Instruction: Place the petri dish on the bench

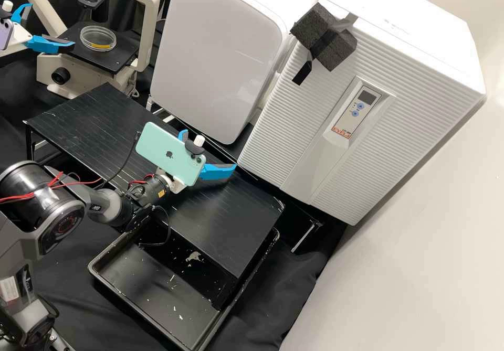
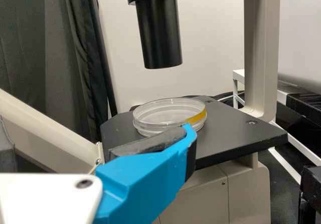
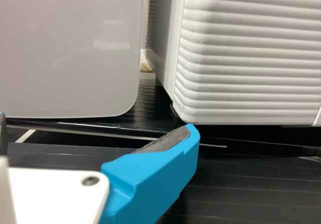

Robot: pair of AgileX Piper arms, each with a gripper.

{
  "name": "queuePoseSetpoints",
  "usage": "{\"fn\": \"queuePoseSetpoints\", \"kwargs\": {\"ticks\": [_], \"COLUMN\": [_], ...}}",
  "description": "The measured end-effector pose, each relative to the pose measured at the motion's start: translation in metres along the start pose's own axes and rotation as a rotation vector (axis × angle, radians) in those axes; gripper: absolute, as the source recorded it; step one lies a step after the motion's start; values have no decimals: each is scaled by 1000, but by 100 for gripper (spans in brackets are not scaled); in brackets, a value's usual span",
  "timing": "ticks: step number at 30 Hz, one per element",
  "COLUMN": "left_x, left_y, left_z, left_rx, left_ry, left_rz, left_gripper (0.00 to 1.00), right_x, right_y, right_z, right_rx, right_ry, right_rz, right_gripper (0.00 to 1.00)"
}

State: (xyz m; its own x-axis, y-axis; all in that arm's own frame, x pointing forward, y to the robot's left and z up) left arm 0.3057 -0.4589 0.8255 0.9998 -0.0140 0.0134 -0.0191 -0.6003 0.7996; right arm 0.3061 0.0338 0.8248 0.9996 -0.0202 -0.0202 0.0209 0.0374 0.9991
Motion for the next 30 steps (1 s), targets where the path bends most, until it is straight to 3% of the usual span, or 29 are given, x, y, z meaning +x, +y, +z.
{"fn": "queuePoseSetpoints", "kwargs": {"ticks": [10,13,17,23,26,30], "left_x": [0,0,7,22,30,42], "left_y": [0,0,8,20,17,8], "left_z": [1,4,9,11,11,9], "left_rx": [2,-27,-49,-47,-71,-102], "left_ry": [-8,-38,-87,-98,-98,-98], "left_rz": [-1,-4,16,62,50,-6], "left_gripper": [100,100,100,100,100,100], "right_x": [0,0,0,0,0,0], "right_y": [0,0,0,0,0,0], "right_z": [0,0,0,0,0,0], "right_rx": [0,0,0,0,0,0], "right_ry": [0,0,0,0,0,0], "right_rz": [0,0,0,0,0,0], "right_gripper": [100,100,100,100,100,100]}}
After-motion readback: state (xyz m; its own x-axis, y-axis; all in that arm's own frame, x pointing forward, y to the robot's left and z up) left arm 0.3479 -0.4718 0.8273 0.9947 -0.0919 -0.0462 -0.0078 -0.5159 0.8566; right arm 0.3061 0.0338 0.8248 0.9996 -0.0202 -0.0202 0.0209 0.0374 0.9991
